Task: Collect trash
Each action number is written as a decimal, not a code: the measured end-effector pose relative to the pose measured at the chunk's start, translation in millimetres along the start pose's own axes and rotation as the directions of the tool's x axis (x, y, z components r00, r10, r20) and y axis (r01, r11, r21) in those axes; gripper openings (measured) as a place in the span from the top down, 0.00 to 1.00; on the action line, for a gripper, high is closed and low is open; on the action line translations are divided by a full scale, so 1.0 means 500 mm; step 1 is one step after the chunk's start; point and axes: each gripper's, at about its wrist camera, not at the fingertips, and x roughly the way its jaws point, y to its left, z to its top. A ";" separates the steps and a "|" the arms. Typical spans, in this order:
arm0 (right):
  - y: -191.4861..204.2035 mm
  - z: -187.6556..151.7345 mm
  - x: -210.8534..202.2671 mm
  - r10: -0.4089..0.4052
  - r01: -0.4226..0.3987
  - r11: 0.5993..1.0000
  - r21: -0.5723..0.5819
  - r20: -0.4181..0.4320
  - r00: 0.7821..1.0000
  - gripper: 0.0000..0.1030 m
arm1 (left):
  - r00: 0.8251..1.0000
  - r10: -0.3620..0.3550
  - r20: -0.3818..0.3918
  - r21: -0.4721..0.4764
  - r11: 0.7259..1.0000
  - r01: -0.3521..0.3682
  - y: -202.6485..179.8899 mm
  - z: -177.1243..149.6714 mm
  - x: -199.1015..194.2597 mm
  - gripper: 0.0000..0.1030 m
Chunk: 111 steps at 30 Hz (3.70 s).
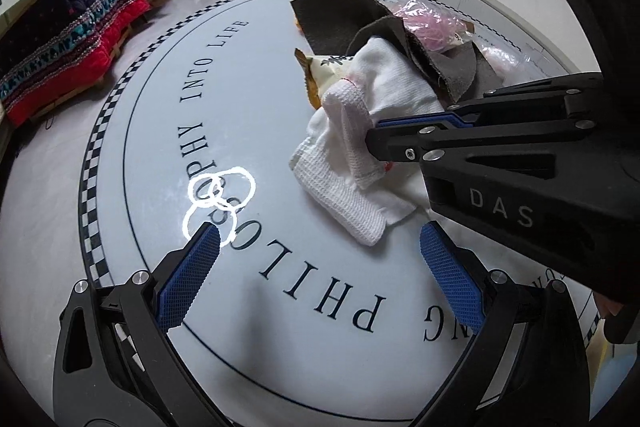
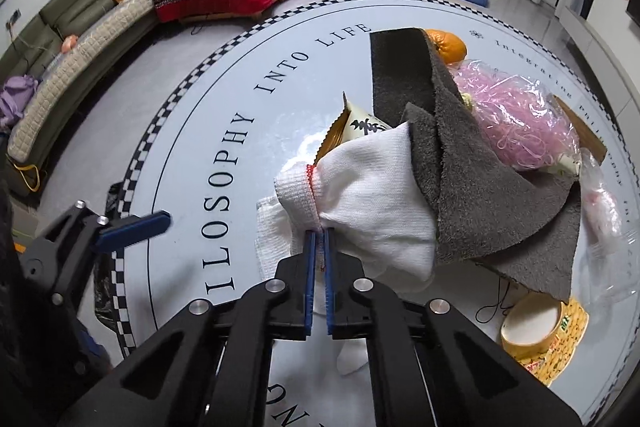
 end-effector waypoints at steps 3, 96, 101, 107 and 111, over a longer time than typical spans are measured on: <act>-0.018 0.005 -0.027 0.025 -0.027 0.999 0.030 0.044 0.999 0.97 | 1.000 -0.017 -0.010 0.006 1.000 0.017 -0.012 0.017 0.023 0.06; -0.005 -0.220 -0.040 0.127 -0.126 0.988 0.091 -0.006 0.992 0.83 | 0.999 0.039 -0.027 -0.007 0.999 -0.039 -0.040 0.016 0.056 0.79; -0.022 -0.215 -0.081 0.118 -0.120 0.987 0.108 0.026 0.993 0.83 | 0.999 0.040 -0.005 -0.021 0.999 -0.040 -0.039 0.010 0.019 0.80; -0.024 -0.214 -0.143 0.082 -0.092 0.988 0.122 0.082 0.993 0.83 | 0.997 0.044 0.066 -0.064 0.997 -0.040 -0.024 0.005 -0.051 0.80; -0.024 -0.217 -0.185 0.065 -0.079 0.989 0.126 0.117 0.991 0.83 | 0.994 0.000 0.106 -0.104 0.994 0.011 -0.013 -0.003 -0.092 0.84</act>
